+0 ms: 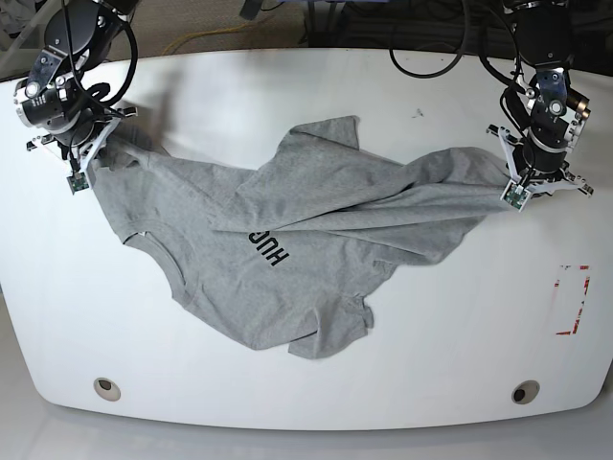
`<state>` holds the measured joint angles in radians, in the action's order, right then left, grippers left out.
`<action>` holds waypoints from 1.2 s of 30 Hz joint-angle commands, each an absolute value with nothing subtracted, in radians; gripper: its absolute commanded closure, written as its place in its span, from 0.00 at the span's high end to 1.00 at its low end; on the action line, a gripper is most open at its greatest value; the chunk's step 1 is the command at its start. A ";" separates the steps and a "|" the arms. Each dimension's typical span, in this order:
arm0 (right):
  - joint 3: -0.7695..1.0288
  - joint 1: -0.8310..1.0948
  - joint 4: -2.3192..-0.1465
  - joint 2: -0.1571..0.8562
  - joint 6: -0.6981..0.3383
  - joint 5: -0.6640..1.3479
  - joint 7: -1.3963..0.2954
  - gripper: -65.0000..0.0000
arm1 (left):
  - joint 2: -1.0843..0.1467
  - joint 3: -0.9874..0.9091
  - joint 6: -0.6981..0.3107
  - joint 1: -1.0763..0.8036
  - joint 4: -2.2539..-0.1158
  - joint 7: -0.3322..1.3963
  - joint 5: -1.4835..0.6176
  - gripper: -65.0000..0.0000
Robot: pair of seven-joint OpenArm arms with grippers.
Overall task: Fold the T-shirt properly
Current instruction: 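Swing the held shirt up and lay it flat on the table, then release the shirt with both grippers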
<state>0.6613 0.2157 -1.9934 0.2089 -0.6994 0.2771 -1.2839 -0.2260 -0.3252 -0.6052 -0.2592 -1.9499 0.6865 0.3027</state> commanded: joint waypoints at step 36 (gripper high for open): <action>0.668 0.262 -2.015 0.147 -0.698 0.407 -1.262 0.65 | -0.667 -0.415 -0.698 -0.394 -1.716 0.871 -0.653 0.76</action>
